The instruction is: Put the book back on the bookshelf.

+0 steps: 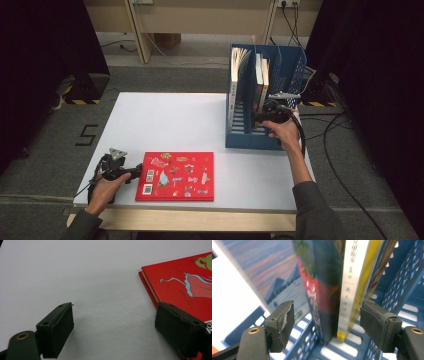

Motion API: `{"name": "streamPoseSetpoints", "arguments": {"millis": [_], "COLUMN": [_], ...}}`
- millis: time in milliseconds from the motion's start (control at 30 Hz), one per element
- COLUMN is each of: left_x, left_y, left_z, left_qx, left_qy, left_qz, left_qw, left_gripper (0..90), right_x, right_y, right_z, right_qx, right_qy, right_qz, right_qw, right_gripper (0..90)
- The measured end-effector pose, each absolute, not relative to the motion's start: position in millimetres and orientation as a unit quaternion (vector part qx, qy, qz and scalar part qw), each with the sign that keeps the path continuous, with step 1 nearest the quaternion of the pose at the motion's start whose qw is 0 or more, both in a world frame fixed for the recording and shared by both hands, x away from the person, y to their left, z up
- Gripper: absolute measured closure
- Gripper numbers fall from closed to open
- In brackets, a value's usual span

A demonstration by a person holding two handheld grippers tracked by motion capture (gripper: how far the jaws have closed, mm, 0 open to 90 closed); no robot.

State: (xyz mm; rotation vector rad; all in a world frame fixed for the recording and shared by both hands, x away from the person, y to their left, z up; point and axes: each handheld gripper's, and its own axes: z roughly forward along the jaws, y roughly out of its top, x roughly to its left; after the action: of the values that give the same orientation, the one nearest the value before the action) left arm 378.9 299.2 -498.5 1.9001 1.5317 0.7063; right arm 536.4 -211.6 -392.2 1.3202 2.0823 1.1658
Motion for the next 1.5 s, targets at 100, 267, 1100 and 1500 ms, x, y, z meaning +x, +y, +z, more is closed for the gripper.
{"name": "streamPoseSetpoints", "arguments": {"millis": [100,267,1100,1500], "left_x": [379.2,379.2,378.8,378.7], "left_y": [299.5,299.4,300.1,299.9], "left_z": [-498.6,-498.6,-497.8,-497.5], "left_qx": [0.714,0.714,0.714,0.715], "left_qy": [0.577,0.576,0.577,0.576], "left_qz": [0.265,0.266,0.264,0.262], "left_qw": [0.297,0.297,0.297,0.296], "left_gripper": [14.7,14.8,14.9,15.0], "right_x": [544.0,547.9,492.1,460.3], "right_y": [-207.6,-197.0,-201.6,-191.1], "right_z": [-393.2,-396.4,-390.3,-403.6], "right_qx": [0.489,0.484,0.482,0.47], "right_qy": [0.735,0.738,0.727,0.728], "right_qz": [0.425,0.429,0.448,0.464], "right_qw": [0.198,0.191,0.196,0.182], "right_gripper": [26.7,26.1,26.6,24.1]}}
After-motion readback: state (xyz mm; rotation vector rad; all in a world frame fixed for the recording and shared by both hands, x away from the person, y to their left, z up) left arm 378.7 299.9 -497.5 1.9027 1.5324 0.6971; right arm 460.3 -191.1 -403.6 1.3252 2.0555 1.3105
